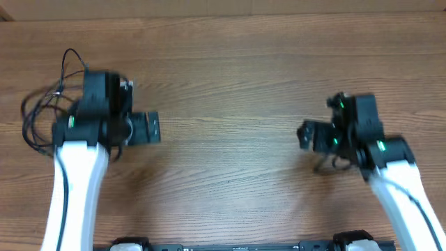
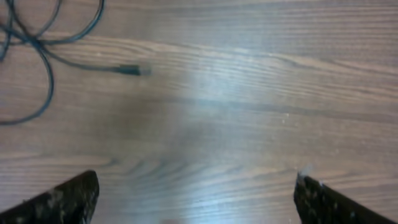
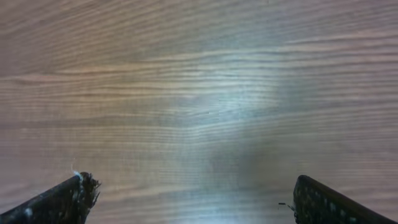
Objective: Untangle cables
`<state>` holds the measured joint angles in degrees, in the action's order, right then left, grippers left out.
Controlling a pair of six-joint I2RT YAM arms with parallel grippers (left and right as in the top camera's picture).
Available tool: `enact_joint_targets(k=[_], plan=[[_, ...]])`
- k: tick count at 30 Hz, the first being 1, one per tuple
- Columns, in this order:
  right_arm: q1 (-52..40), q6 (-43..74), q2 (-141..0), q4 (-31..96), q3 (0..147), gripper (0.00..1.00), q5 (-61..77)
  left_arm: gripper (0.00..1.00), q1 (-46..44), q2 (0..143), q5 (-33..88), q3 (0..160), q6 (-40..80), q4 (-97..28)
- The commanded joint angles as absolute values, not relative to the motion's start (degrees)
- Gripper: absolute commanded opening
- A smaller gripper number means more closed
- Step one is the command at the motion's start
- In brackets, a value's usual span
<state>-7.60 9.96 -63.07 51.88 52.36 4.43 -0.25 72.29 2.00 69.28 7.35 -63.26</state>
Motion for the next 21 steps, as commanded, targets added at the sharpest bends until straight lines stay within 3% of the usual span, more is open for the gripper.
enact_joint_targets(k=[1, 7, 21], plan=[[-7.9, 8.9, -52.1, 51.3, 51.8, 1.00, 1.2, 1.00, 0.0, 58.6, 1.4, 59.1, 8.4, -57.3], [-7.9, 8.9, -45.0, 51.8, 51.8, 1.00, -0.5, 1.00, 0.0, 53.6, 1.5, 54.6, 8.4, -54.4], [-7.9, 8.9, -55.5, 51.9, 51.7, 1.00, -0.6, 1.00, 0.0, 64.7, 1.5, 54.6, 8.4, -54.3]])
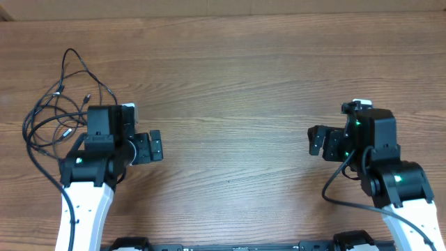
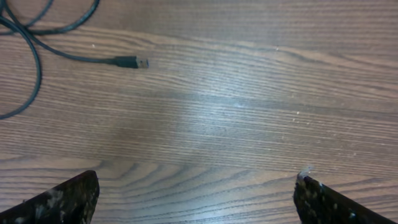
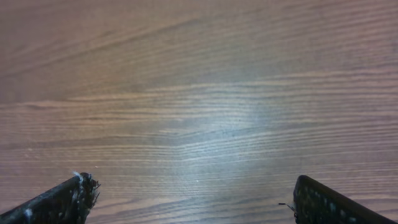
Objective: Untangle cables
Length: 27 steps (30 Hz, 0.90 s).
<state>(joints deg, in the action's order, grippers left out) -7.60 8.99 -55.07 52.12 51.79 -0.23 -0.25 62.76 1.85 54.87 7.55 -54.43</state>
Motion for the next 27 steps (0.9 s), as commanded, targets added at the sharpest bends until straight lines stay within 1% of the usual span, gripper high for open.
enact_joint_targets(k=[1, 4, 5, 7, 10, 17, 23, 27], plan=[[-7.7, 8.9, -55.2, 52.5, 51.7, 1.00, -0.6, 0.99, 0.0, 65.8, 1.5, 54.6, 8.4, -54.3], [-7.7, 8.9, -51.9, 53.4, 51.7, 1.00, -0.6, 1.00, 0.0, 69.0, 1.5, 54.6, 8.4, -54.3], [-7.7, 5.8, -47.5, 52.2, 51.0, 1.00, -0.6, 1.00, 0.0, 71.4, 1.5, 54.6, 8.4, -54.3], [-7.7, 4.1, -43.2, 50.0, 49.4, 1.00, -0.6, 0.99, 0.0, 73.5, 1.5, 54.6, 8.4, -54.3], [-6.7, 4.2, -33.5, 41.4, 41.2, 1.00, -0.8, 1.00, 0.0, 77.7, 1.5, 54.6, 8.4, -54.0], [-5.5, 4.4, -16.6, 20.6, 22.5, 1.00, -0.8, 1.00, 0.0, 82.6, 1.5, 54.6, 8.4, -53.9], [-5.1, 4.4, -3.6, 8.8, 8.9, 1.00, -0.8, 1.00, 0.0, 83.5, 1.5, 54.6, 8.4, -53.9], [-4.7, 4.1, -0.1, 4.8, 4.7, 1.00, -1.5, 1.00, 0.0, 83.5, 1.5, 54.6, 8.4, -53.9]])
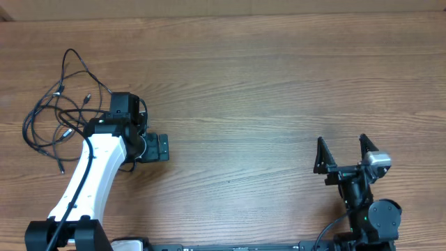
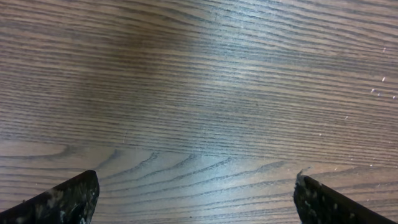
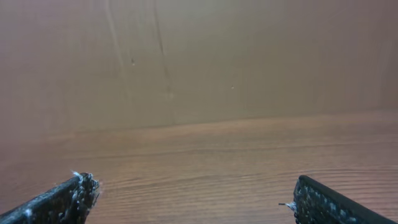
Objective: Untangle cables
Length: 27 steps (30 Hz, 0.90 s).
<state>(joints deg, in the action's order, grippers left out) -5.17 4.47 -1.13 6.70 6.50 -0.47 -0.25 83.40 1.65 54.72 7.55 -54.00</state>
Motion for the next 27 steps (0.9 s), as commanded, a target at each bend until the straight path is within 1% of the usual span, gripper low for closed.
enact_joint_targets(k=[1, 3, 9, 12, 27], plan=[[-4.5, 3.3, -0.1, 2.9, 3.7, 1.00, -1.4, 0.99, 0.0, 83.5, 1.5, 54.6, 8.4, -53.9], [-4.1, 1.8, -0.1, -0.6, 1.4, 1.00, -1.3, 1.00, 0.0, 83.5, 1.5, 54.6, 8.4, -53.9], [-2.8, 0.9, -0.1, 4.9, 0.4, 1.00, -0.1, 0.99, 0.0, 83.5, 1.5, 54.6, 8.4, -53.9], [-1.6, 1.0, -0.1, 4.9, 0.4, 1.00, 0.1, 1.00, 0.0, 83.5, 1.5, 54.6, 8.4, -53.9], [-1.6, 1.9, -0.2, 4.8, 0.4, 1.00, 0.1, 1.00, 0.0, 83.5, 1.5, 54.6, 8.4, -53.9]])
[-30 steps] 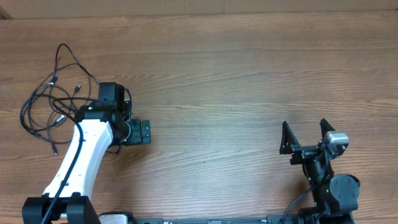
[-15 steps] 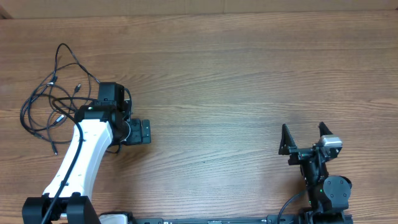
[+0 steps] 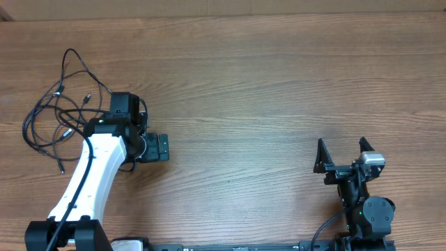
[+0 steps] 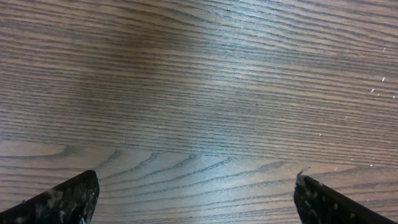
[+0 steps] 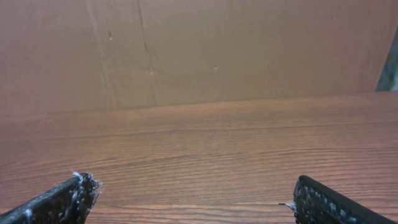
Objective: Untangle cables
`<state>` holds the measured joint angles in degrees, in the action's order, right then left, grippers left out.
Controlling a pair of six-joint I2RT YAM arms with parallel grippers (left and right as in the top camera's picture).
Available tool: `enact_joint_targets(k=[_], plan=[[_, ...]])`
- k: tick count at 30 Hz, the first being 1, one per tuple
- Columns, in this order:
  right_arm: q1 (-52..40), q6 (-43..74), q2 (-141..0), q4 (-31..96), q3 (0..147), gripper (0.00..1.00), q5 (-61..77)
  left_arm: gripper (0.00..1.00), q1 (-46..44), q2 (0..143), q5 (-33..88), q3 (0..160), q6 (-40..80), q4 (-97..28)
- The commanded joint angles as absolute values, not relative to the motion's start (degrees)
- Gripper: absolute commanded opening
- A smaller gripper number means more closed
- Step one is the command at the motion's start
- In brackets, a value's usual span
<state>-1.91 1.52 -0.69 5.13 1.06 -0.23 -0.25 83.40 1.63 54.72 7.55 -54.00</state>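
Note:
A loose tangle of thin black cables (image 3: pixel 59 115) lies at the far left of the wooden table (image 3: pixel 244 84), seen only in the overhead view. My left gripper (image 3: pixel 162 148) is open just right of the tangle, over bare wood, holding nothing; its wrist view shows only wood grain between the fingers (image 4: pixel 62 202). My right gripper (image 3: pixel 341 157) stands open near the front right edge, pointing toward the back of the table, with nothing between its fingertips (image 5: pixel 314 199).
A brown cardboard wall (image 5: pixel 199 50) stands behind the far edge of the table. The white left arm (image 3: pixel 83 188) runs from the front edge up to the cables. The right arm base (image 3: pixel 366 216) sits at the front right.
The right gripper has shifted very slightly and its wrist view has tilted a little. The left arm and the cables have not moved.
Both open grippers were over the table, the left on top of the cable pile, the right mid-right. Then the left sat just right of the uncovered pile. Then the right arm was drawn back to the front edge, where it still is.

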Motion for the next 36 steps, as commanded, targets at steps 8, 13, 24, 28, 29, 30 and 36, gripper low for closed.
enact_joint_targets(k=[8, 13, 24, 28, 29, 30, 36], plan=[[-1.6, 1.9, -0.2, 4.8, 0.4, 1.00, 0.1, 0.99, 0.0, 83.5, 1.5, 54.6, 8.4, -53.9], [-1.6, 1.9, -0.2, 4.8, 0.4, 1.00, 0.1, 0.99, 0.0, 83.5, 1.5, 54.6, 8.4, -53.9], [-1.6, 1.9, -0.2, 4.8, 0.4, 1.00, 0.1, 1.00, 0.0, 59.1, 2.6, 46.2, 8.4, -33.5], [-1.6, 1.9, -0.2, 4.8, 0.4, 1.00, 0.1, 1.00, 0.0, 49.1, 2.3, 38.4, 8.3, -23.3], [-1.6, 1.9, -0.2, 4.8, 0.4, 1.00, 0.1, 0.99, 0.0, 46.7, 1.8, 36.4, 8.3, -20.6], [-1.6, 1.9, -0.2, 4.8, 0.4, 1.00, 0.1, 1.00, 0.0, 44.0, 1.4, 34.0, 8.3, -17.4], [-1.6, 1.9, -0.2, 4.8, 0.4, 1.00, 0.1, 1.00, 0.0, 26.3, 0.3, 19.6, 8.1, -2.0]])
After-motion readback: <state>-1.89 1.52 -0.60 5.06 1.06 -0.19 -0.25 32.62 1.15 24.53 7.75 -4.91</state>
